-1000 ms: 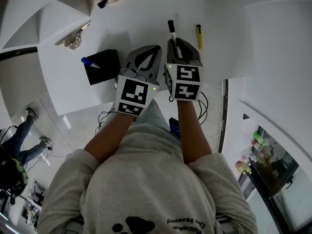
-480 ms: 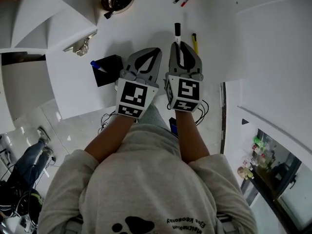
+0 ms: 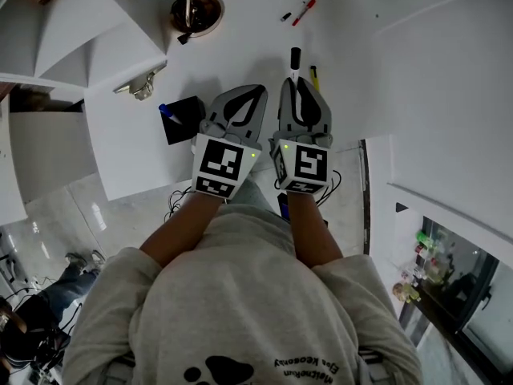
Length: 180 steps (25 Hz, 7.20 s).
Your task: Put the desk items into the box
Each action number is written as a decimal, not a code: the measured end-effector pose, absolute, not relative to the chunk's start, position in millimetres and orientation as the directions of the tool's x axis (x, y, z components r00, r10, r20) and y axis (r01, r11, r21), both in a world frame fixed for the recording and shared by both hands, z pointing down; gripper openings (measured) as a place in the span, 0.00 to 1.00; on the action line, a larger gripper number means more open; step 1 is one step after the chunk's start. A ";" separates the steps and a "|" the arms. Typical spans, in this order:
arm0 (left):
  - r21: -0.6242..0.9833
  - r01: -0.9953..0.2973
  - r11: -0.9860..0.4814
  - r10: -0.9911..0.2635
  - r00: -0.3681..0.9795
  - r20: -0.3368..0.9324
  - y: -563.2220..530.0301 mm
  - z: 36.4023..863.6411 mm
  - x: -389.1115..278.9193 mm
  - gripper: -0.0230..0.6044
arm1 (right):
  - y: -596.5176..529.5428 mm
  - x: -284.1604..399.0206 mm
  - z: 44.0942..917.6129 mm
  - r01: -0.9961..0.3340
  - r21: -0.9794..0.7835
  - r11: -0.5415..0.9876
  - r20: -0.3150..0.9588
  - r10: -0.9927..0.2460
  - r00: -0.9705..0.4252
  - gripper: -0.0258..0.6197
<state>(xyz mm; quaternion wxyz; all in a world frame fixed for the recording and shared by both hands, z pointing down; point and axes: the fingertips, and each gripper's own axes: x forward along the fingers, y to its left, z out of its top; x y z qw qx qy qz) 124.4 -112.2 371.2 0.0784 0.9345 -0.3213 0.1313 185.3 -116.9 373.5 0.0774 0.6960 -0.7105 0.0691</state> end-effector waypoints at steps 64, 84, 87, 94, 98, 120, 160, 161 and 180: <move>0.033 -0.900 -0.434 -0.834 0.416 0.363 -103.0 387.5 -96.5 0.04 | -121.2 -56.7 411.3 -0.837 0.078 0.542 0.276 -0.818 -0.505 0.16; 0.049 -0.889 -0.456 -0.809 0.437 0.393 -100.6 398.5 -94.8 0.04 | -117.6 -59.6 448.6 -0.808 -0.072 0.584 0.610 -0.615 -0.499 0.23; 0.045 -0.887 -0.459 -0.812 0.439 0.385 -99.9 397.4 -94.8 0.04 | -117.6 -52.7 435.0 -0.832 -0.015 0.555 0.529 -0.702 -0.477 0.23; 0.026 -0.880 -0.475 -0.821 0.453 0.348 -100.2 383.6 -90.4 0.04 | -111.9 -49.2 391.7 -0.843 0.045 0.535 0.343 -0.801 -0.490 0.14; 0.016 -0.866 -0.499 -0.816 0.476 0.328 -100.9 372.8 -81.1 0.04 | -110.3 -44.7 369.8 -0.848 0.067 0.525 0.282 -0.826 -0.489 0.09; -0.009 -0.718 -0.696 -0.702 0.678 0.219 -94.5 319.6 17.0 0.04 | -87.1 72.8 311.9 -0.962 0.063 0.266 0.177 -0.952 -0.252 0.07; 0.005 -0.426 -0.905 -0.411 0.876 0.252 -94.9 361.0 206.0 0.04 | -78.9 265.1 345.1 -0.995 0.103 -0.019 0.245 -0.969 0.044 0.07; 0.006 -0.422 -0.906 -0.407 0.877 0.254 -96.3 364.5 208.5 0.04 | -80.5 267.7 348.8 -0.994 0.106 -0.019 0.250 -0.967 0.045 0.07; -0.006 -0.422 -0.907 -0.403 0.861 0.310 -125.1 428.8 238.6 0.04 | -108.9 302.1 428.7 -0.995 0.096 0.033 0.331 -0.944 0.001 0.07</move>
